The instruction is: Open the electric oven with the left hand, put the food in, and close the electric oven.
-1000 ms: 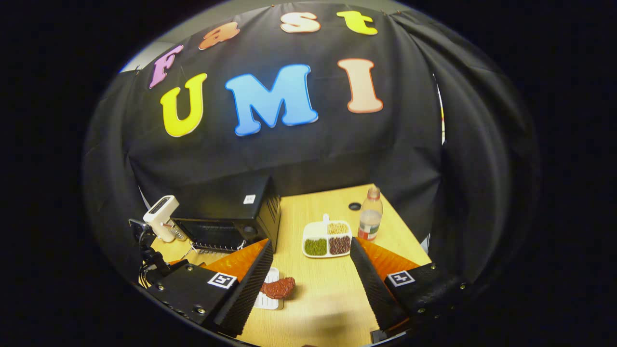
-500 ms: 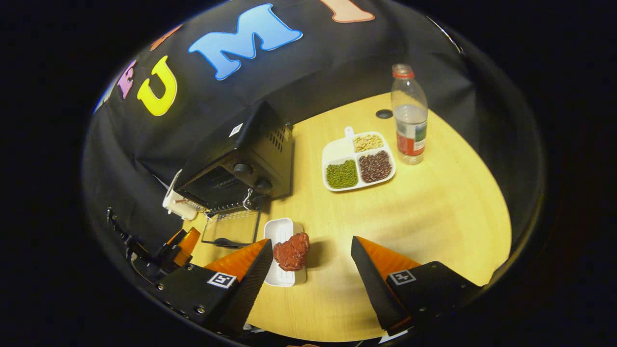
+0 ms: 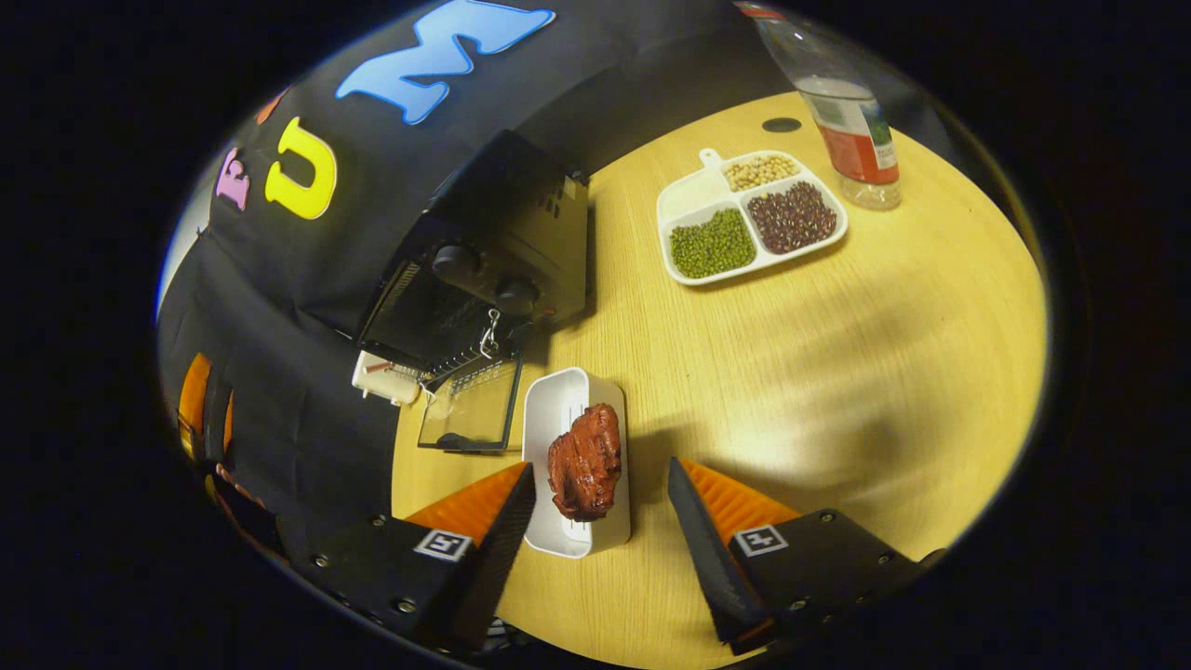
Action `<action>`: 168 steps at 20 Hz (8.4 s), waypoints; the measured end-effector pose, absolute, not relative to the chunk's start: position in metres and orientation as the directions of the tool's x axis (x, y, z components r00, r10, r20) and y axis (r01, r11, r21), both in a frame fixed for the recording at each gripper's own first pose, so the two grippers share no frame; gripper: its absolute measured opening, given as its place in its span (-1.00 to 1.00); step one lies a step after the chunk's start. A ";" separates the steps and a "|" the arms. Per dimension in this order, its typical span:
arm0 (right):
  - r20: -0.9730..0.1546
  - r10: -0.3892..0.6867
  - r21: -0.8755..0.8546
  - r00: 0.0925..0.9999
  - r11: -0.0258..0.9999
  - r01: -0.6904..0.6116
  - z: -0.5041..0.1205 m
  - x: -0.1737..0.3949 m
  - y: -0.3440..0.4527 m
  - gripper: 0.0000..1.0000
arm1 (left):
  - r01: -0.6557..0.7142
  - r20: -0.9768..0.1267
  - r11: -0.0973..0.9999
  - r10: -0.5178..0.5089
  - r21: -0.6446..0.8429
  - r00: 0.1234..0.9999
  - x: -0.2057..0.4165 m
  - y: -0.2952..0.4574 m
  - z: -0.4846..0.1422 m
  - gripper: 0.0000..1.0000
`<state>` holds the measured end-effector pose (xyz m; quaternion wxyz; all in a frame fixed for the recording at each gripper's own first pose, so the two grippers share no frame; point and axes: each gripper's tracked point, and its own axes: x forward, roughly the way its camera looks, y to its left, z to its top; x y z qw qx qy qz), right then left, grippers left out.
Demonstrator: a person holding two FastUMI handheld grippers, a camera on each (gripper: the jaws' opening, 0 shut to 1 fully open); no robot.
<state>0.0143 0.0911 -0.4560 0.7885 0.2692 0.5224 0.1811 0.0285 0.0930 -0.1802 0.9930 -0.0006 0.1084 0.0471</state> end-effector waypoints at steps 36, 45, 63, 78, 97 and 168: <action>-0.339 0.666 0.903 0.664 0.429 0.031 -0.286 0.039 0.243 -0.88 | 0.045 -0.093 0.999 -0.047 -0.017 0.995 -0.029 0.165 -0.050 1.00; -0.431 0.573 0.880 0.697 0.439 0.183 -0.364 0.104 0.317 -0.88 | -0.027 -0.138 1.000 0.026 -0.005 0.990 -0.041 0.233 -0.059 0.94; -0.548 0.353 0.832 0.759 0.320 0.452 -0.445 0.198 0.345 -0.65 | -0.111 -0.222 0.994 0.112 0.017 0.969 -0.032 0.310 -0.089 0.94; -0.613 0.326 0.676 0.720 0.689 0.263 -0.401 0.154 0.315 0.77 | 0.004 -0.205 0.998 -0.016 -0.060 0.979 0.008 0.261 -0.099 1.00; -0.079 0.069 0.051 0.994 0.997 -0.065 -0.077 0.062 0.145 0.76 | 0.072 -0.078 0.997 -0.071 0.016 0.994 0.040 0.139 -0.059 1.00; -0.010 0.003 -0.015 1.000 1.000 -0.003 -0.048 0.067 0.032 0.77 | 0.031 -0.950 0.997 -0.080 -0.074 0.303 -0.019 0.097 -0.515 0.94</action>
